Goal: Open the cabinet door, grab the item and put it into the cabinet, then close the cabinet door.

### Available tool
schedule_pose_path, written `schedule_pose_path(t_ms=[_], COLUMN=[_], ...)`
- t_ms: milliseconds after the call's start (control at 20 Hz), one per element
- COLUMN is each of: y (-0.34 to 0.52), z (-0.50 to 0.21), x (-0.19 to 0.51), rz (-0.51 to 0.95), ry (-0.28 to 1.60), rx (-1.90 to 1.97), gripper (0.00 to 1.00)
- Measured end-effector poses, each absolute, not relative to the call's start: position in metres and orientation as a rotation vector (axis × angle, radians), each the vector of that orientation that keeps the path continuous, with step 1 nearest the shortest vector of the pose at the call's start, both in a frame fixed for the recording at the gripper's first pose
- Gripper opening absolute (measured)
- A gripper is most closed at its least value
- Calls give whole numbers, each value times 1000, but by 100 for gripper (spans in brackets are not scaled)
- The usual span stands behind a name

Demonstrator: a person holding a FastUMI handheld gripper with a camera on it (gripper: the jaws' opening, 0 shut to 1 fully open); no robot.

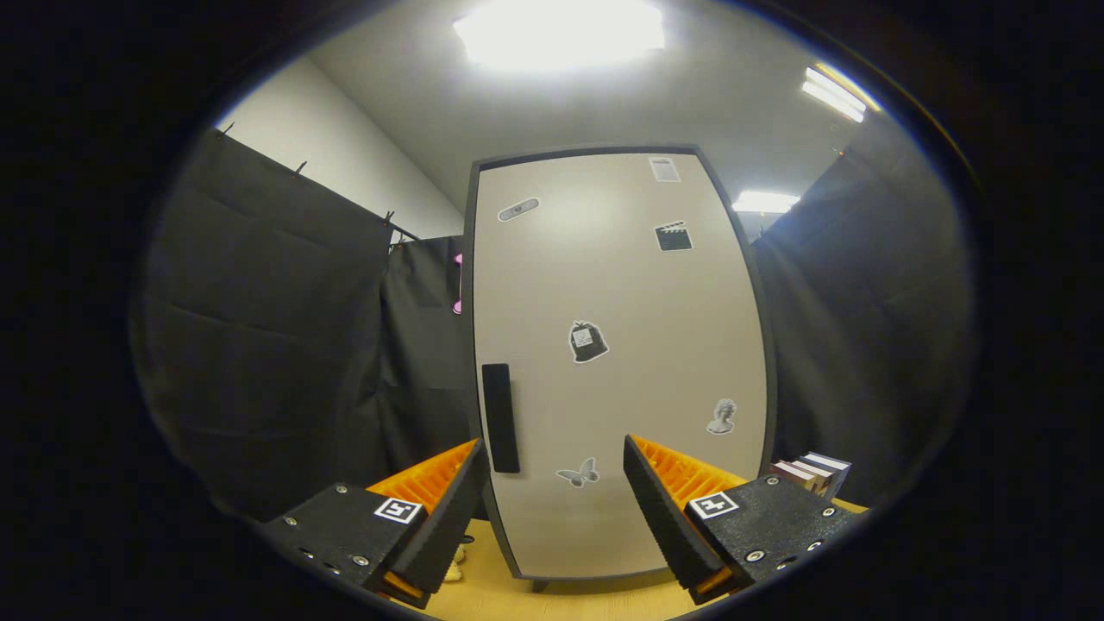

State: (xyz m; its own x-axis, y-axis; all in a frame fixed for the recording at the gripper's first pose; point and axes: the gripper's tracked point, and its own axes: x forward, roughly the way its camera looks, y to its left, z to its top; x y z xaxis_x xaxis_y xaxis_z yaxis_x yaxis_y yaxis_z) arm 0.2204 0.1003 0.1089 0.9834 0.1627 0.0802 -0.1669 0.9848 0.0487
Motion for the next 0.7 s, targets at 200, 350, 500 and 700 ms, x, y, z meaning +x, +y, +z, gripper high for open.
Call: schedule_pose_path(t_ms=[200, 350, 500, 700], y=[128, 144, 153, 162], z=[110, 111, 102, 89], x=[254, 276, 299, 327], rz=[199, 213, 209, 195], ry=[-54, -45, -10, 40], rx=[60, 48, 2, -47], gripper=[96, 96, 95, 87])
